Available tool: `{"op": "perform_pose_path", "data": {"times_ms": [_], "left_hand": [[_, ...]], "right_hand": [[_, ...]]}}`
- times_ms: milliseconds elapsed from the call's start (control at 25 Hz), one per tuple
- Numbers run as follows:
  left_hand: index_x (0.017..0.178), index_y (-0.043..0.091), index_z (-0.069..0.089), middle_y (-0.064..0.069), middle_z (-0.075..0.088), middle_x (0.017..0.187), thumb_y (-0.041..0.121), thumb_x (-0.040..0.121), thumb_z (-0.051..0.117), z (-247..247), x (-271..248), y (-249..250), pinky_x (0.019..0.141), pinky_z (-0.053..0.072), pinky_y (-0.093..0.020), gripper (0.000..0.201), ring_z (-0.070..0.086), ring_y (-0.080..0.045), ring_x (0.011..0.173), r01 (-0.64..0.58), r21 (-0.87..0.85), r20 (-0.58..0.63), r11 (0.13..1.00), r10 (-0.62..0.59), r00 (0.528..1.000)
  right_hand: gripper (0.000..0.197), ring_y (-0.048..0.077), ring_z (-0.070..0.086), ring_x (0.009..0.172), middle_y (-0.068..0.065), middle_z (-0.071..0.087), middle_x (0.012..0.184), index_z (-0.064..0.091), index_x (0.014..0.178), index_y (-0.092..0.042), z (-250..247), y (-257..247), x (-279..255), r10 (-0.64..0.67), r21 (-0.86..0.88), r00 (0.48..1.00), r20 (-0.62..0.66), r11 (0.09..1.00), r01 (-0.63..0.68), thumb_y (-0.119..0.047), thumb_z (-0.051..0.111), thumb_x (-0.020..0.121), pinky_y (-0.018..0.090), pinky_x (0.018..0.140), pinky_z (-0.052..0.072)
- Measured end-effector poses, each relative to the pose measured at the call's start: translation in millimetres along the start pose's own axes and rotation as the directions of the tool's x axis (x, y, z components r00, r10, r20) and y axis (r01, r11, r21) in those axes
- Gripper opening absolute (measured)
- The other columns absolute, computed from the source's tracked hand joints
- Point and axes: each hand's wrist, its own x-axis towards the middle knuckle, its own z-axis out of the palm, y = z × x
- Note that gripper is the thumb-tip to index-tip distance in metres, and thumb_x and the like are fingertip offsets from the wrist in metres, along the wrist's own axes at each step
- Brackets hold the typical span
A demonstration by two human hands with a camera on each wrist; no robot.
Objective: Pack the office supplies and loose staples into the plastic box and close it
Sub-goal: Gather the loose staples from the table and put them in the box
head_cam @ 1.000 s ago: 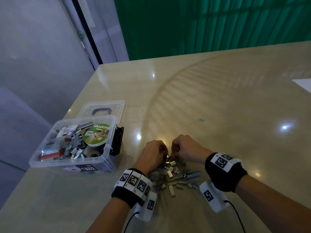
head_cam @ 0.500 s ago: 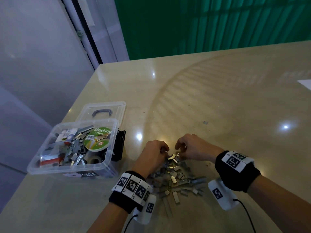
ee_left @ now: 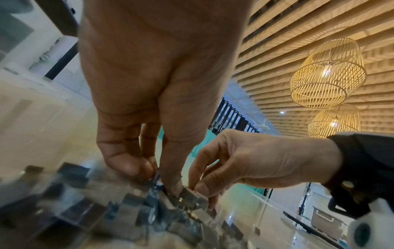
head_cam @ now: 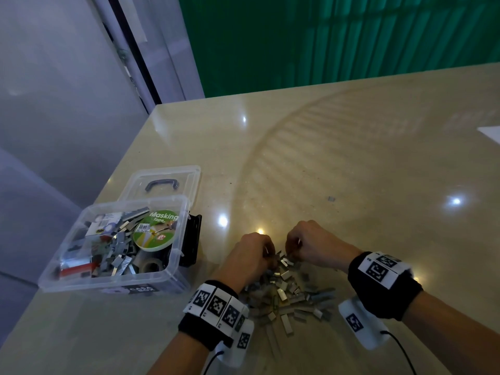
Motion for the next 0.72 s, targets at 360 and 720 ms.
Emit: {"op": "perform_pose_path", "data": {"times_ms": [360,720], "left_hand": [[0.104,0.017,0.074,-0.001,0.07,0.105,0.014,0.093,0.065,-12,-4,10,0.088,0.054,-0.024,0.015,0.064,-0.011,0.091,-0.069,0.005,-0.112,0.998,0.069,0.991],[0.115,0.017,0.072,-0.005,0.069,0.113,0.014,0.096,0.062,-27,-13,18,0.093,0.055,-0.033,0.022,0.067,-0.018,0.098,-0.052,0.096,-0.135,0.994,0.065,0.989]], "right_hand": [[0.012,0.002,0.068,0.085,-0.006,0.075,0.095,0.078,0.099,-0.018,-21,-6,0,-0.024,0.136,1.0,0.01,0.991,0.022,-0.015,0.077,0.087,0.024,0.082,0.059],[0.025,0.003,0.071,0.074,-0.003,0.076,0.084,0.076,0.105,-0.018,-35,-24,8,0.009,0.047,0.994,0.106,0.999,-0.014,-0.001,0.067,0.089,0.026,0.077,0.061]]}}
